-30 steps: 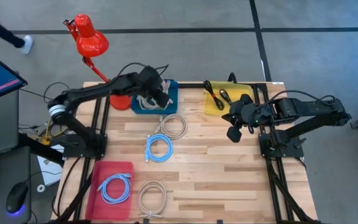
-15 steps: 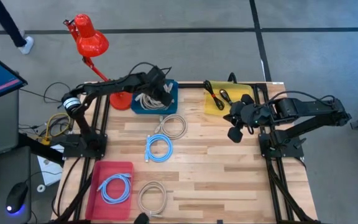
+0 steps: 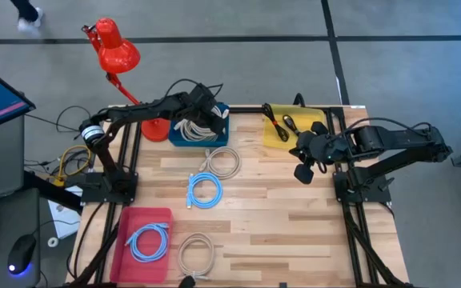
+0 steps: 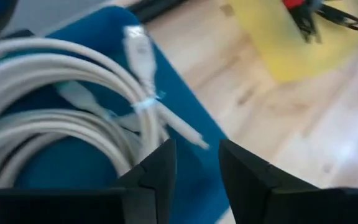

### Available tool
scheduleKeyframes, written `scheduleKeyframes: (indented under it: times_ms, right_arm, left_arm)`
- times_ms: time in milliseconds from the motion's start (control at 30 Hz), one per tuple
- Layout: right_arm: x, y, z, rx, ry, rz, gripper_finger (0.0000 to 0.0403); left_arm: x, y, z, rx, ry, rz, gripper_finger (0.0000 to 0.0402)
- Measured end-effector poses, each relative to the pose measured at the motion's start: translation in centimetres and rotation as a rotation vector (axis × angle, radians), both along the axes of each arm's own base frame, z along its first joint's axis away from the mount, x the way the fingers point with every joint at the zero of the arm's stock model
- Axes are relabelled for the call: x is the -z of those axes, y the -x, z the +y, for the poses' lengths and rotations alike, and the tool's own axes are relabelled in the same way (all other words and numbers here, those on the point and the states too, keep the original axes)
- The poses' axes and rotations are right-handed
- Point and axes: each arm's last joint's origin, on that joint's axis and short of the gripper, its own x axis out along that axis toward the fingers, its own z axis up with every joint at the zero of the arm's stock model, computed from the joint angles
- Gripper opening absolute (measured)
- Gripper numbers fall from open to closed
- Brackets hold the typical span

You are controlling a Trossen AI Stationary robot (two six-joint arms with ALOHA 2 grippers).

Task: Pick & Place USB Port
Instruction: Put the blue display cable into the red bin

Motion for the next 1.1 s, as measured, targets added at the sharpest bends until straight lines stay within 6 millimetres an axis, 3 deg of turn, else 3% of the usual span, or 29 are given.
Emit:
scheduleKeyframes:
  times_ms: [133, 267, 467, 633, 867, 1100]
  right_arm:
    - [0.0, 0.0, 0.0, 0.000, 0.000, 0.001, 0.0000]
    - [0.0, 0.0, 0.0, 0.000, 0.000, 0.001, 0.0000]
    - [0.0, 0.0, 0.0, 0.000, 0.000, -0.001, 0.0000]
    - [0.0, 0.0, 0.0, 0.000, 0.000, -0.002, 0.0000]
    - [0.0, 0.0, 0.0, 0.009, -0.010, -0.007, 0.0000]
    - [0.0, 0.0, 0.0, 0.017, -0.017, -0.011, 0.0000]
  left_arm:
    - [-0.9, 0.0, -0.9, 0.066, 0.051, -0.052, 0.0115]
    - [-3.7, 0.3, -3.0, 0.127, 0.023, -0.114, 0.0093]
    - [-9.3, 1.9, -8.1, 0.184, -0.125, -0.218, 0.0044]
    - [-12.4, 4.2, -12.2, 0.202, -0.184, -0.252, 0.0005]
    - [-13.1, 6.3, -17.5, 0.209, -0.135, -0.188, 0.0004]
    - [-12.0, 6.0, -22.5, 0.337, -0.154, -0.120, 0.0004]
